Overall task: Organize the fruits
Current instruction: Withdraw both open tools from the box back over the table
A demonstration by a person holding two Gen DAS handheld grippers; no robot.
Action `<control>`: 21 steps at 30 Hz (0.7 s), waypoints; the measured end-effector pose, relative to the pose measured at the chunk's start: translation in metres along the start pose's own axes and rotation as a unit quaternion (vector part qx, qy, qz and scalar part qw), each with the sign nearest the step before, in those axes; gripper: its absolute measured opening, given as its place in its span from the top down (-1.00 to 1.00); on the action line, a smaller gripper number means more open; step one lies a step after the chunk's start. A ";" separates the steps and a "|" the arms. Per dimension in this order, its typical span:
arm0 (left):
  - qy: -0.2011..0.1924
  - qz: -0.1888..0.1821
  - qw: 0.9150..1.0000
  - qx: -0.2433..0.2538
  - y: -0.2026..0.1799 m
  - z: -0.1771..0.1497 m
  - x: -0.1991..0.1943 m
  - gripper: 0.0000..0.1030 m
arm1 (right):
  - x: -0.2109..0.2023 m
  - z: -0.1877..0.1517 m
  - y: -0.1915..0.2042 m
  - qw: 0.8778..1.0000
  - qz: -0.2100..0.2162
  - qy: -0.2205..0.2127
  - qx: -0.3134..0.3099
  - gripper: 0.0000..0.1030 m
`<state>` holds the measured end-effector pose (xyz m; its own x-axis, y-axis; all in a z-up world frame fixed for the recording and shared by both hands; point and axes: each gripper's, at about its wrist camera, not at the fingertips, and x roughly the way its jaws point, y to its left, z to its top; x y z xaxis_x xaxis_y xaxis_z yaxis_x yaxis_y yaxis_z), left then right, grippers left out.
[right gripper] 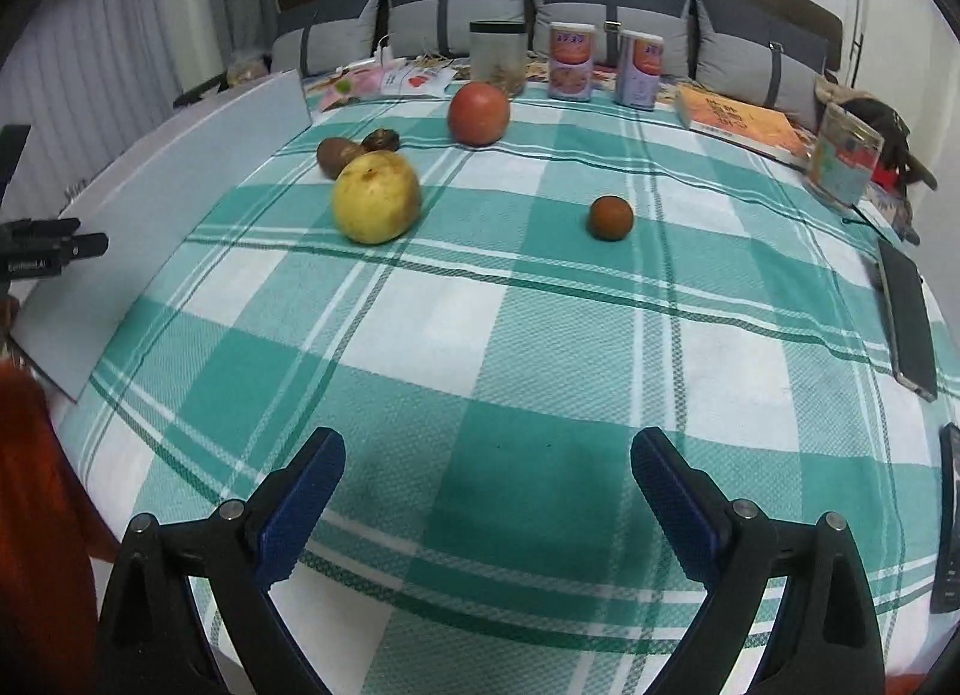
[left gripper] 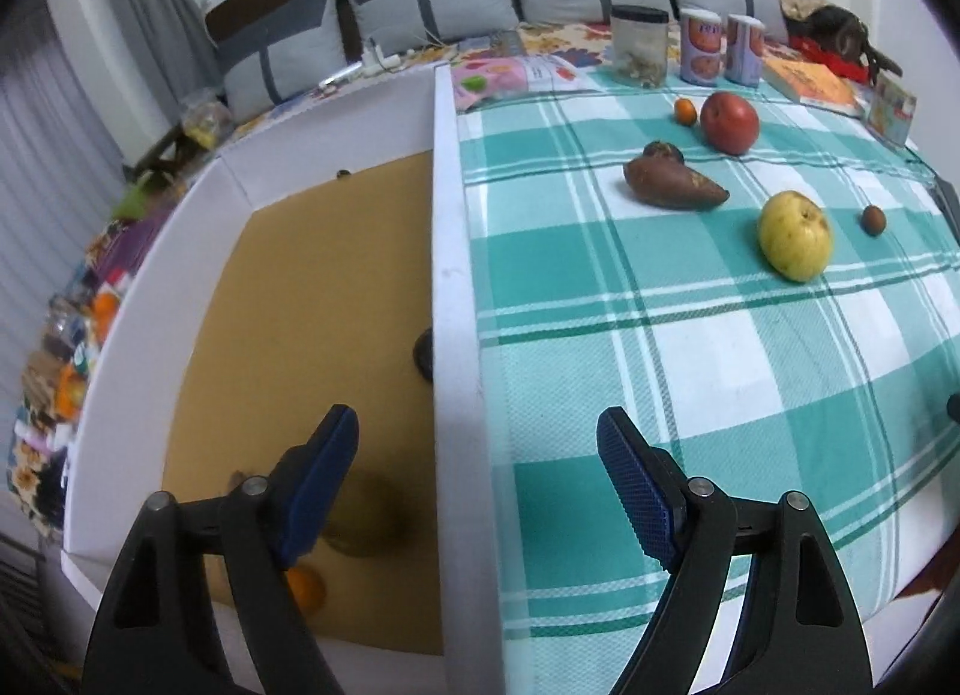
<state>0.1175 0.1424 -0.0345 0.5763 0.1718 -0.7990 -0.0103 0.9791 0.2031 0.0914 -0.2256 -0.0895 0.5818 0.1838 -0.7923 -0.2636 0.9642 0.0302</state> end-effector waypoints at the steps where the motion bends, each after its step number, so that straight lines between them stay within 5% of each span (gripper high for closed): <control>1: 0.004 -0.002 1.000 -0.007 0.002 -0.001 -0.001 -0.63 | 0.003 0.000 0.001 1.000 -0.001 0.003 -0.001 -0.86; 14: 0.011 -0.004 0.999 -0.032 0.006 -0.013 -0.013 -0.63 | 0.015 -0.005 -0.020 0.999 -0.016 0.029 0.036 -0.86; 18: -0.054 0.027 0.997 -0.057 0.006 -0.004 -0.041 -0.63 | 0.013 -0.004 -0.024 0.999 -0.027 0.022 0.039 -0.86; 21: -0.115 0.015 0.992 -0.057 -0.010 0.004 -0.073 -0.75 | 0.016 -0.004 -0.028 0.998 -0.031 0.025 0.044 -0.86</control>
<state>0.0787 0.1194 0.0240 0.7450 0.1837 -0.6413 -0.1147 0.9823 0.1482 0.1051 -0.2502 -0.1049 0.5557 0.1152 -0.8234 -0.1580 0.9869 0.0315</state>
